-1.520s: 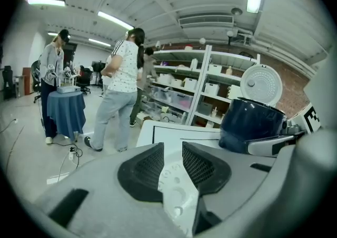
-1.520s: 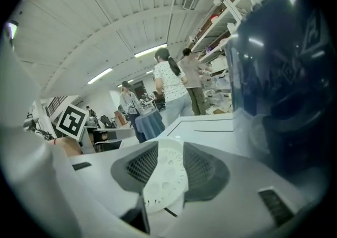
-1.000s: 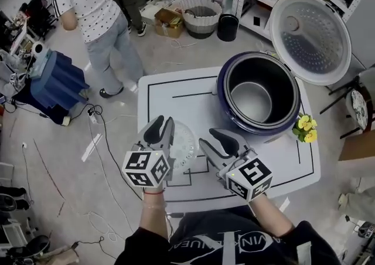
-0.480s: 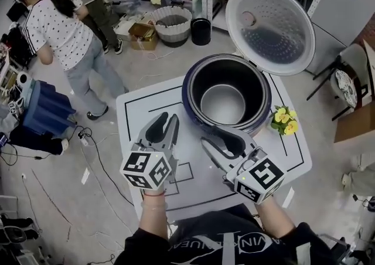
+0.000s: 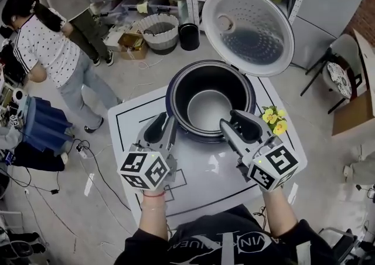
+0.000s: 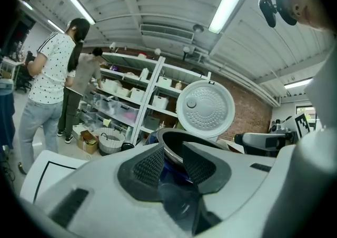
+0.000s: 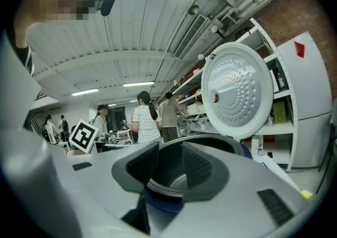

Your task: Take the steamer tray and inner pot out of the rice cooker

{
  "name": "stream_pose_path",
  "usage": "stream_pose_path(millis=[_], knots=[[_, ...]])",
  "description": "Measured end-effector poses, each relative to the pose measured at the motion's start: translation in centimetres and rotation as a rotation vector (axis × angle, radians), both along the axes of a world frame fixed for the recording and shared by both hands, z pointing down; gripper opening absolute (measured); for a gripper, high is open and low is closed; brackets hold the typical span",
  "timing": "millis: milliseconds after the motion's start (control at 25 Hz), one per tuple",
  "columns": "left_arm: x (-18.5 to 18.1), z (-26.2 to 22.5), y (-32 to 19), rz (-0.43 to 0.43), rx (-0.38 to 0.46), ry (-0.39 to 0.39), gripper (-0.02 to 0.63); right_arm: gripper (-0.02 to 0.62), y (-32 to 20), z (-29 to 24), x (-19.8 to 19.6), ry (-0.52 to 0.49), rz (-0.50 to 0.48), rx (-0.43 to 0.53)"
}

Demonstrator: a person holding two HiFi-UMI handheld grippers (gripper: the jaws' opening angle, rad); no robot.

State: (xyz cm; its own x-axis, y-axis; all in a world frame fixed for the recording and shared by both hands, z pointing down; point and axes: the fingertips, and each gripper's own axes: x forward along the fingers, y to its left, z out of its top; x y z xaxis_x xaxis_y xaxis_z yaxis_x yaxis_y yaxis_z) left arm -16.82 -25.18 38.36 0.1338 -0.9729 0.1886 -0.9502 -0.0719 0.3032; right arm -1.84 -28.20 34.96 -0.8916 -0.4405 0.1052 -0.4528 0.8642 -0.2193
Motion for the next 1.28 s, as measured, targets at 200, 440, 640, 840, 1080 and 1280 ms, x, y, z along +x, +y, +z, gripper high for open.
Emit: stream_pose_path(millis=[200, 440, 640, 840, 1080, 1280], knots=[[0.1, 0.0, -1.0, -0.016, -0.001, 0.002, 0.094, 0.137, -3.6, 0.6, 2.7, 0.045, 0.093, 0.012], [0.2, 0.5, -1.8, -0.038, -0.024, -0.004, 0.094, 0.137, -7.3, 2.1, 4.8, 0.128, 0.181, 0.013], [0.4, 0.9, -2.3, -0.049, -0.044, -0.011, 0.094, 0.146, -9.5, 4.0, 5.3, 0.205, 0.201, -0.027], [0.3, 0.8, -2.7, -0.064, -0.054, -0.024, 0.098, 0.164, -10.7, 5.2, 5.0, 0.236, 0.191, -0.093], [0.7, 0.8, -3.4, -0.058, -0.077, -0.064, 0.107, 0.172, -11.2, 5.7, 4.5, 0.267, 0.193, -0.115], [0.9, 1.0, -3.6, -0.077, -0.101, -0.055, 0.114, 0.17, -11.6, 5.7, 4.2, 0.283, 0.198, -0.119]])
